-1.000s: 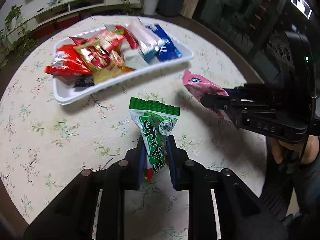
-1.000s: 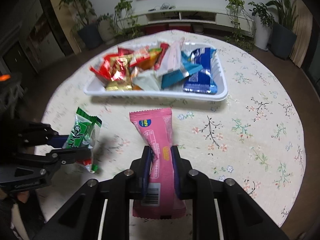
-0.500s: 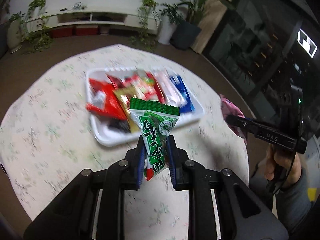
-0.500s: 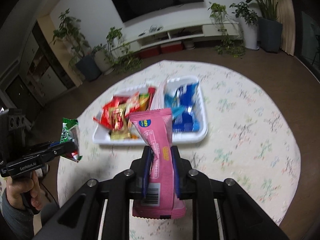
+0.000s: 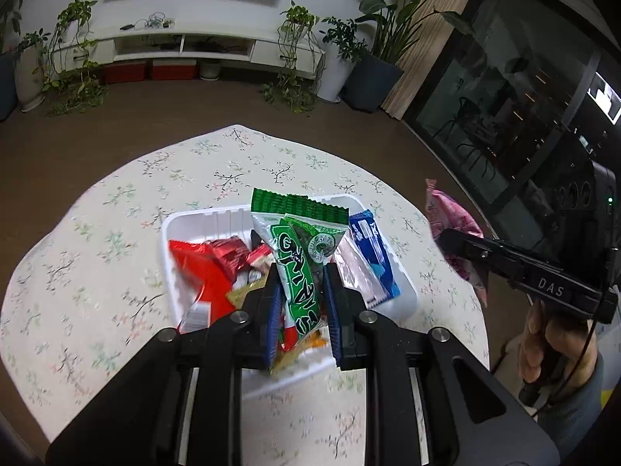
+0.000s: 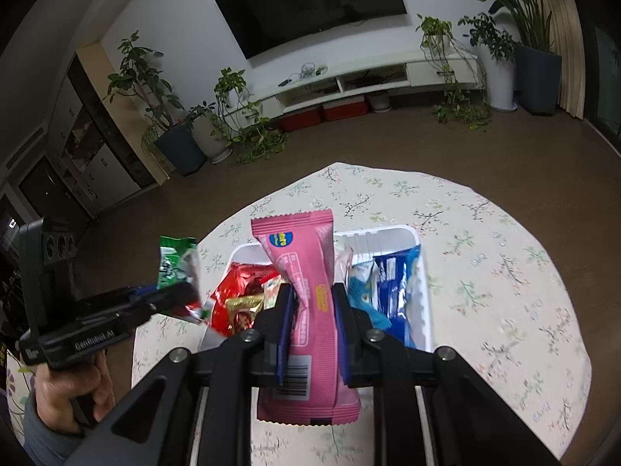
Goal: Organize snacks
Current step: 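Carry the green packet with the left tool while the right tool carries the pink bar over the tray, then open both tools to drop the packets into the tray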
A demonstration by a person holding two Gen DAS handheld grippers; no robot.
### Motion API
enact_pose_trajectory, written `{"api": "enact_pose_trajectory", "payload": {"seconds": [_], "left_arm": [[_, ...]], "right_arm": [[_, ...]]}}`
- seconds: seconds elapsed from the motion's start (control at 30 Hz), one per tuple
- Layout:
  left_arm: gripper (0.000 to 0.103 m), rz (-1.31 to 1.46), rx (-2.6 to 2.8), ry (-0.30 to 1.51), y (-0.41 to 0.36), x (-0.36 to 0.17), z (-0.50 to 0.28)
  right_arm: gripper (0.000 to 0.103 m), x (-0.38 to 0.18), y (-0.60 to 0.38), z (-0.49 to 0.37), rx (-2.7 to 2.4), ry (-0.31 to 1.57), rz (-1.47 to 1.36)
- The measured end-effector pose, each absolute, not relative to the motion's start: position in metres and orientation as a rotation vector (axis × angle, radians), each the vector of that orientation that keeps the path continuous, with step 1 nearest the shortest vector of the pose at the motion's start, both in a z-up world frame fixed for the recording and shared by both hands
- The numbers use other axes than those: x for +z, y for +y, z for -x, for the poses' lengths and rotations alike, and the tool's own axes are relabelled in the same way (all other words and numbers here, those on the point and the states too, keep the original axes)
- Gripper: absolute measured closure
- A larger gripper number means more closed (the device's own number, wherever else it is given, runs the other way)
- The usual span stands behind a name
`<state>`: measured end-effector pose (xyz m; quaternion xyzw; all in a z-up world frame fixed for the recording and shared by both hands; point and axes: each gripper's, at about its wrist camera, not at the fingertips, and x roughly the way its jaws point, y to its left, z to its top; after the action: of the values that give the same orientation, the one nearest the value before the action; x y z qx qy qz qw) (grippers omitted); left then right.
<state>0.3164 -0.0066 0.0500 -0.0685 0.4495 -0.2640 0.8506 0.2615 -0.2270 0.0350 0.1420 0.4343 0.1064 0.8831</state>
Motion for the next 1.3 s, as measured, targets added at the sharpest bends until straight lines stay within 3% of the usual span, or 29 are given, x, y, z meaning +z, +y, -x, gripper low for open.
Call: {"api": "enact_pose_trajectory", "payload": {"seconds": [0.6, 0.87, 1.07, 1.13, 1.3], "left_arm": [[0.083, 0.097, -0.515, 1.043, -0.057, -0.03, -0.36], [0.08, 0.078, -0.505, 1.018, -0.066, -0.035, -0.362], [0.071, 0.058, -0.497, 1.018, -0.07, -0.039, -0.36], [0.061, 0.07, -0.491, 1.014, -0.068, -0.04, -0.359], [0.058, 0.079, -0.485, 0.991, -0.063, -0.034, -0.358]], "right_arm": [[0.082, -0.057, -0.242, -0.326, 0.1, 1.057, -0.336], [0.073, -0.068, -0.238, -0.322, 0.114, 1.06, -0.312], [0.069, -0.066, -0.24, -0.318, 0.114, 1.051, -0.32], [0.067, -0.064, -0.238, -0.318, 0.116, 1.049, -0.319], [0.063, -0.059, -0.238, -0.31, 0.122, 1.038, -0.307]]}}
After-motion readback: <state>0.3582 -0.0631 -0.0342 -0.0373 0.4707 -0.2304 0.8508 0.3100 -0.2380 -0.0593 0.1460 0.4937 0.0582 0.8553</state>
